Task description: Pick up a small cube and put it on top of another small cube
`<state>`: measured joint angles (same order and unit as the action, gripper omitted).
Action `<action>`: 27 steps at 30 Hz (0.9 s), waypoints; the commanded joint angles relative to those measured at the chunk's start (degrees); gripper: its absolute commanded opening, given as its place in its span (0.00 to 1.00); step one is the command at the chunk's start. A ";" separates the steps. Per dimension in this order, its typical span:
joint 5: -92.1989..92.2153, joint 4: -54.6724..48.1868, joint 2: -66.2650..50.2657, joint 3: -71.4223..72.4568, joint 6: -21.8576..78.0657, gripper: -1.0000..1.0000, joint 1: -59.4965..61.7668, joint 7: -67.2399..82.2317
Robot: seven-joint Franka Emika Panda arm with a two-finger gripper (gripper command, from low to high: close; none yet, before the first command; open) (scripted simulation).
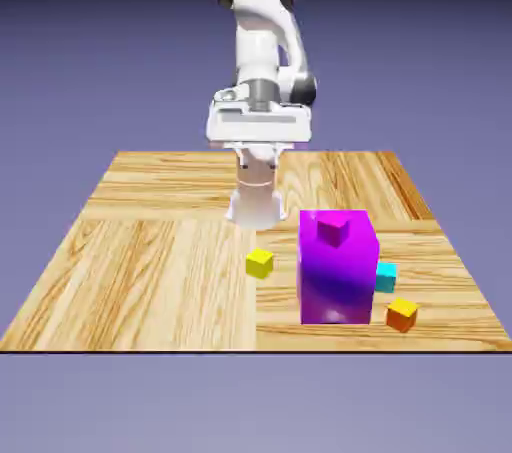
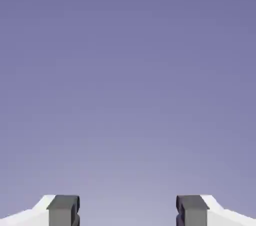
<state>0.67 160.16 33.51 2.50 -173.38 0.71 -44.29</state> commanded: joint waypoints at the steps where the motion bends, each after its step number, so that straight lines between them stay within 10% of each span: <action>1: 0.56 -0.70 0.71 2.08 0.52 0.50 1.16 -1.52; 27: 15.01 -18.85 19.17 56.07 14.15 0.50 31.23 -40.99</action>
<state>15.67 141.31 52.69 58.57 -159.23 31.94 -85.27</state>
